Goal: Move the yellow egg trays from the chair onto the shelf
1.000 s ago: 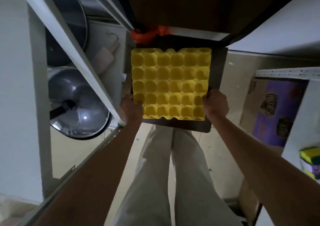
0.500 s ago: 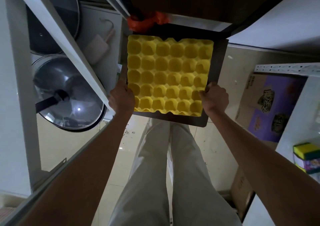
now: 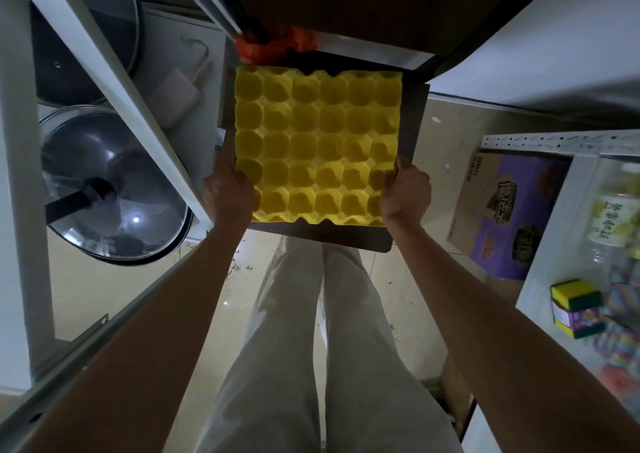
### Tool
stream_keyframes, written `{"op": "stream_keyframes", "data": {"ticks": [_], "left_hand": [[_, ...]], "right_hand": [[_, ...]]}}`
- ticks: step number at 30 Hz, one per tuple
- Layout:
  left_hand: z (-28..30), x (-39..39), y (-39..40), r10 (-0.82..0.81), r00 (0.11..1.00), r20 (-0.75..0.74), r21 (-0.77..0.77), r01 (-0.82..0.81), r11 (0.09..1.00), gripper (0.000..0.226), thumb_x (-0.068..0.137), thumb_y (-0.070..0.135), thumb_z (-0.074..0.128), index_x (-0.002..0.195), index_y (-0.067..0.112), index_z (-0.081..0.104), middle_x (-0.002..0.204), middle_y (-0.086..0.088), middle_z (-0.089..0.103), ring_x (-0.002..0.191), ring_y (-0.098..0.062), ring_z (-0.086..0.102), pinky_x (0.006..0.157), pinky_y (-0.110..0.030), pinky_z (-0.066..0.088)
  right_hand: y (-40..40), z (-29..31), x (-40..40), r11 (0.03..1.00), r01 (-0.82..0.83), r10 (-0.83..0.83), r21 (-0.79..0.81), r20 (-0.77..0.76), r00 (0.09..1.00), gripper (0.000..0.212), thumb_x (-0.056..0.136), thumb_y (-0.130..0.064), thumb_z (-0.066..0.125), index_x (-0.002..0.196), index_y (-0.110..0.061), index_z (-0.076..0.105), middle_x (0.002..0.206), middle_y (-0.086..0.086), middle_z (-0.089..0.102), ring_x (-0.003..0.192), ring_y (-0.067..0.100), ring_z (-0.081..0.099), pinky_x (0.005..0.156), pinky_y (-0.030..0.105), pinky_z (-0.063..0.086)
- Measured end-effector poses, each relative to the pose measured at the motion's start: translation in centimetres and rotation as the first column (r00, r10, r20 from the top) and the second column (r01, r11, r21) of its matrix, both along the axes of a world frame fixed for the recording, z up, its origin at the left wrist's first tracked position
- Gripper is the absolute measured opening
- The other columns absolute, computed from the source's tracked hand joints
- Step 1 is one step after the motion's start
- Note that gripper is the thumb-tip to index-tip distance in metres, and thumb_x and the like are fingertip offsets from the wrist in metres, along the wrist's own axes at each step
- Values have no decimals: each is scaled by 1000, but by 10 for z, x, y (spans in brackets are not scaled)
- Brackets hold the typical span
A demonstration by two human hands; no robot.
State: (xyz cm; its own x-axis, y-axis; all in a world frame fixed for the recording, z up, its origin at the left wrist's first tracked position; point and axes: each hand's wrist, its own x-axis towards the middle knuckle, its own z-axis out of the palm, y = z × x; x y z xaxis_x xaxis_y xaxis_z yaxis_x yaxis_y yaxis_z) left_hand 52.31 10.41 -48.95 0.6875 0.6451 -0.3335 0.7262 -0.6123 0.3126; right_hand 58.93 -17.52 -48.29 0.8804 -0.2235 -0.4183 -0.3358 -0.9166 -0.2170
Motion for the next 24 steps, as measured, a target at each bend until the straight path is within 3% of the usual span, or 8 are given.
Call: {"op": "stream_keyframes", "data": {"ticks": [2,6,10,14,18,20,24], "left_hand": [[4,1,-2,4,1000,12,-14,-4,1000,35,83,5,40,111,9,60,65,-5,49,55,-29,47,45,-27,26],[13,2,-5,46,998,-37,-10,-46,999,34,84,6,35,111,10,54,73,-9,53,63,-32,49,53,-36,36],[29,1,-12,27,1000,-6,17,-27,1000,26,88,4,36,110,6,51,74,-14,55,64,-32,50,53,-38,38],[48,2,-25,-25,999,23,16,25,1000,34,92,4,38,123,9,52,75,-9,57,65,-31,54,55,-37,40],[64,6,-46,-91,996,11,-36,91,995,23,92,7,42,113,11,53,97,-17,67,86,-38,64,65,-43,48],[69,6,-61,-137,990,35,-23,138,990,18,93,15,47,109,15,54,104,-14,66,93,-39,63,66,-40,44],[78,-14,-103,-320,918,236,-65,343,937,21,93,17,51,109,9,60,76,-4,56,66,-28,54,56,-32,35]], "right_hand": [[3,1,-2,999,35,-35,21,-6,999,16,103,-23,53,108,-14,67,95,9,73,91,30,69,67,32,44],[4,4,-6,996,75,-74,43,-30,997,18,103,-23,53,115,-16,64,101,8,73,96,30,69,74,39,55],[-2,11,-15,987,130,-131,95,-2,991,15,102,-24,54,111,-16,62,95,7,72,91,30,69,69,35,48],[-20,21,-31,966,180,-191,186,41,981,15,99,-21,56,110,-13,62,94,6,71,87,29,66,67,30,41],[-49,35,-60,926,263,-286,271,48,957,12,97,-13,53,104,-8,60,88,4,63,81,27,62,65,30,40],[-67,45,-83,905,294,-332,308,76,940,10,96,-7,52,102,-4,59,86,8,62,79,28,60,63,30,37],[-108,68,-155,849,434,-488,302,133,863,12,97,-5,51,104,1,58,86,12,61,78,25,56,63,33,40]]}}
